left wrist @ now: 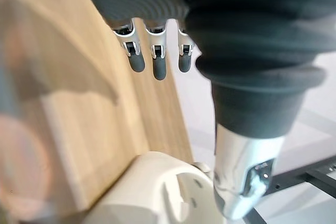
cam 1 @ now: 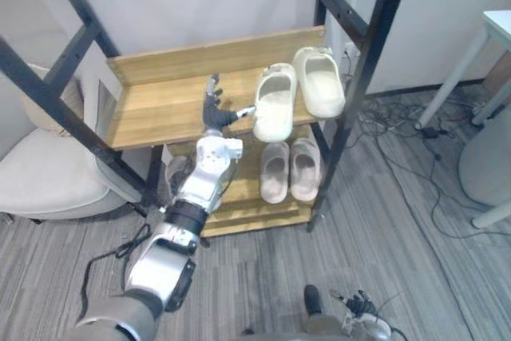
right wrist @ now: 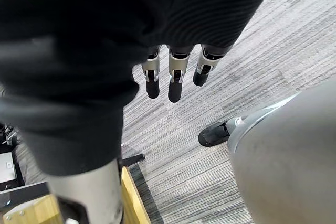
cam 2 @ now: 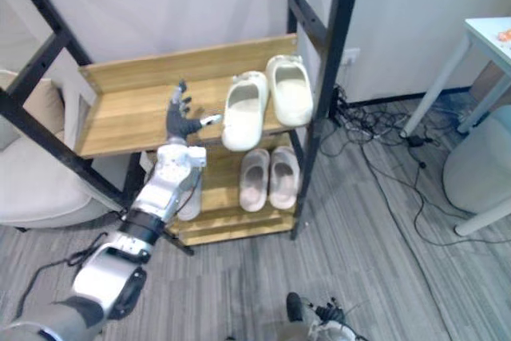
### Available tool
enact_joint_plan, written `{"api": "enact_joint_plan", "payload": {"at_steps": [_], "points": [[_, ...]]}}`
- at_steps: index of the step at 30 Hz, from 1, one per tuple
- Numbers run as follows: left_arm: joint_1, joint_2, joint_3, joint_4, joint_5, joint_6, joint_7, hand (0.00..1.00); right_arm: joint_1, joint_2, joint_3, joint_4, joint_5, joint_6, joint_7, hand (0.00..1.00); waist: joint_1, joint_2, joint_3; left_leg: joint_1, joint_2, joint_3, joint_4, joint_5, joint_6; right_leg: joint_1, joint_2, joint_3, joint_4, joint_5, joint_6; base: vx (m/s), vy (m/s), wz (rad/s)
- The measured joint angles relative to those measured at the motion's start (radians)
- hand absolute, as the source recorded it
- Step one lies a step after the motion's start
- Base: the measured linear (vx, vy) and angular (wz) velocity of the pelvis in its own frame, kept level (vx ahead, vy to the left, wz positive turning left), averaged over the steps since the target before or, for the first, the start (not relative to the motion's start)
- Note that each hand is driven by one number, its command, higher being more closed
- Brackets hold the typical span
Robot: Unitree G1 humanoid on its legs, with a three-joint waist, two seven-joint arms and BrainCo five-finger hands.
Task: Organize the slippers on the shoe rack
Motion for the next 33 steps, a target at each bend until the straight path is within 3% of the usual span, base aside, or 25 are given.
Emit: {"api": "enact_joint_plan", "payload": {"at_steps": [33], "points": [[0.136,-0.076,-0.190,-0.152,-0.021,-0.046,-0.097,0.00,-0.007,0.005,0.035,0.003,0.001,0.001,-0.024,0.00,0.018,-0.041,0.005,0.022,0.004,-0.034,-0.014,0.002,-0.001,0.033,0.001,-0.055,0.000,-0.011,0.004,0.01,-0.003,0.02]]}}
